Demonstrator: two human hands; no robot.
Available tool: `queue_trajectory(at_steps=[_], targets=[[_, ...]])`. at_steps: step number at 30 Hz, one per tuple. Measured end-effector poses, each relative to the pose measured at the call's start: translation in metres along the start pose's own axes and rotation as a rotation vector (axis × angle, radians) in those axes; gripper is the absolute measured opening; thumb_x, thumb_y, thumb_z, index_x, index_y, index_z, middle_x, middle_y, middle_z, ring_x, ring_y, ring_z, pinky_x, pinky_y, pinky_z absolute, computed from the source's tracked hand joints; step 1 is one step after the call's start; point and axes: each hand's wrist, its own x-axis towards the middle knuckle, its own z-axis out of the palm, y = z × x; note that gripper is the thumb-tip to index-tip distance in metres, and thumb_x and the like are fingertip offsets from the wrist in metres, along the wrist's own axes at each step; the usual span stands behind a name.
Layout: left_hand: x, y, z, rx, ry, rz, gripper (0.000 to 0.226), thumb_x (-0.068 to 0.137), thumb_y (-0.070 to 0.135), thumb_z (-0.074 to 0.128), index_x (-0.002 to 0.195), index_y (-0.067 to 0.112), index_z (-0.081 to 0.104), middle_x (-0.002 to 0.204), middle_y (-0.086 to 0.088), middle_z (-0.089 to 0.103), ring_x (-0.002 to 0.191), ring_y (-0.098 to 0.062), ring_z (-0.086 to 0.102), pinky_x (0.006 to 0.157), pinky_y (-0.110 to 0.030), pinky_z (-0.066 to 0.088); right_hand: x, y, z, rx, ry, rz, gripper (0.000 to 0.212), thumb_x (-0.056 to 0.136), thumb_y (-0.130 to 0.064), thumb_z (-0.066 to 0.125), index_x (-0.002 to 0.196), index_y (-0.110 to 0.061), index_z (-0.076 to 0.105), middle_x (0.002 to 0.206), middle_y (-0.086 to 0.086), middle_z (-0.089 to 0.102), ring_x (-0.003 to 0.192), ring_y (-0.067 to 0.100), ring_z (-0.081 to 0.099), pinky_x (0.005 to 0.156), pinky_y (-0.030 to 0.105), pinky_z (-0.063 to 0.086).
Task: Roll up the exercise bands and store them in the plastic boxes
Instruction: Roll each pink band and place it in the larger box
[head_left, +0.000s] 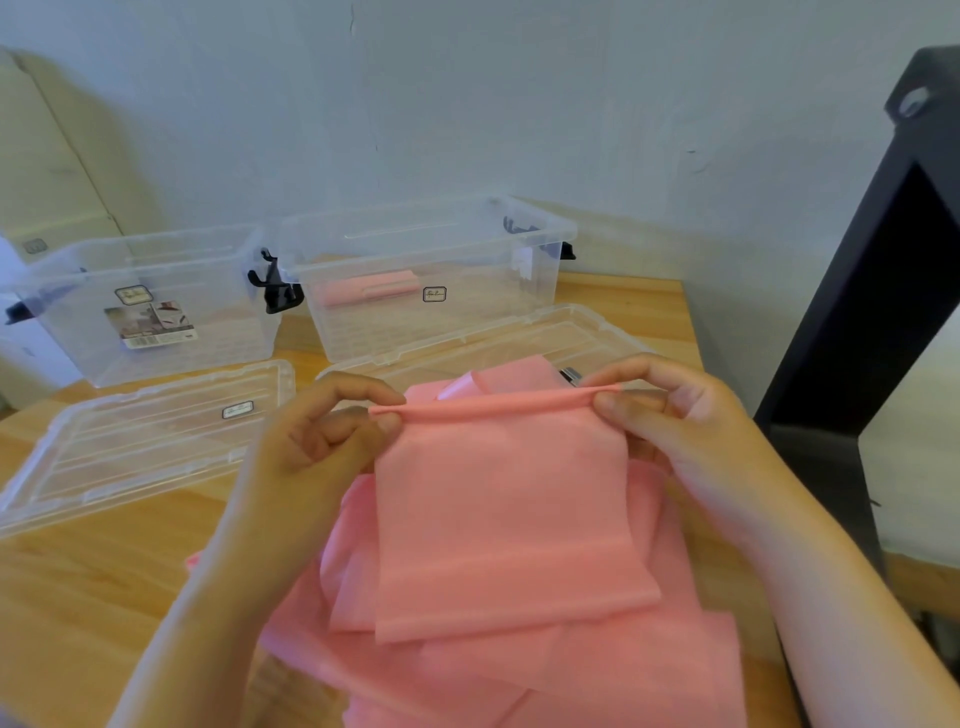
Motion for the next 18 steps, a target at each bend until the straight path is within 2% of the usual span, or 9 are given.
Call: queue_trajectory(at_steps=[2,4,5,7,9,11,13,18], targets=[[-0.0005,0.0017,-0.0009,-0.058,-0.020,-0.018,0.011,0.074,0.019,0.067,0.082,0.026,0.071,0.062,-0.003,0.061,0.061,-0.011,0.054,0.061,-0.016,0.047,0.0001,-0.0006,-0.0007,0.040,-0.013,0.011,0.011,0.079,-0.009,0.065,0.083,-0.017,0.072,0.071,0.004,0.067,0.066,0.013,0.062,0.060,0.020,0.053],[-0.0008,0.0015,-0.0041,-0.081,-0.045,-0.023,0.021,0.066,0.012,0.078,0.081,0.025,0.072,0.066,-0.001,0.062,0.063,-0.011,0.055,0.063,-0.017,0.048,0.0010,0.0003,-0.0019,0.072,-0.025,0.021,0.017,0.082,-0.003,0.061,0.082,-0.016,0.073,0.073,0.002,0.067,0.067,0.011,0.062,0.061,0.019,0.053],[-0.0011,0.0007,-0.0063,-0.083,-0.056,-0.027,0.025,0.062,0.010,0.079,0.081,0.025,0.072,0.069,0.000,0.062,0.065,-0.011,0.055,0.065,-0.019,0.047,0.0014,0.0006,-0.0024,0.090,-0.030,0.030,0.024,0.084,0.001,0.058,0.080,-0.016,0.074,0.073,0.002,0.067,0.067,0.010,0.062,0.061,0.018,0.053],[-0.0022,0.0007,-0.0095,-0.090,-0.064,-0.032,0.027,0.057,0.021,0.070,0.083,0.023,0.072,0.070,0.000,0.061,0.069,-0.015,0.052,0.069,-0.028,0.043,0.0021,0.0002,-0.0035,0.133,-0.040,0.054,0.036,0.087,0.006,0.049,0.077,-0.014,0.076,0.076,0.004,0.070,0.068,0.011,0.065,0.061,0.019,0.054],[-0.0026,0.0009,-0.0088,-0.068,-0.058,-0.011,0.025,0.058,0.024,0.071,0.083,0.022,0.072,0.069,-0.003,0.056,0.071,-0.018,0.049,0.072,-0.033,0.040,0.0027,-0.0006,-0.0035,0.154,-0.038,0.061,0.037,0.089,0.003,0.046,0.076,-0.012,0.076,0.080,0.008,0.072,0.071,0.015,0.068,0.063,0.021,0.055],[-0.0017,0.0017,-0.0048,-0.030,-0.020,0.028,0.017,0.064,0.015,0.082,0.076,0.024,0.073,0.066,0.001,0.059,0.068,-0.011,0.055,0.069,-0.022,0.046,0.0015,-0.0005,-0.0026,0.106,-0.037,0.044,0.020,0.086,-0.008,0.056,0.080,-0.010,0.075,0.081,0.006,0.072,0.073,0.014,0.068,0.064,0.020,0.055],[-0.0009,0.0023,-0.0009,0.010,0.014,0.060,0.011,0.067,0.014,0.076,0.071,0.025,0.073,0.069,0.007,0.066,0.069,-0.003,0.061,0.067,-0.012,0.048,-0.0001,0.0003,-0.0018,0.014,-0.022,0.012,0.008,0.080,-0.009,0.065,0.084,-0.009,0.072,0.079,0.002,0.071,0.073,0.010,0.066,0.064,0.017,0.053],[0.0003,0.0005,-0.0036,0.039,0.029,0.041,0.029,0.063,0.013,0.073,0.091,0.021,0.073,0.080,-0.002,0.073,0.076,-0.008,0.067,0.075,-0.015,0.053,0.0015,0.0007,0.0000,-0.030,0.000,0.009,0.024,0.079,0.004,0.067,0.098,-0.010,0.070,0.078,0.005,0.073,0.072,0.008,0.067,0.065,0.013,0.050]])
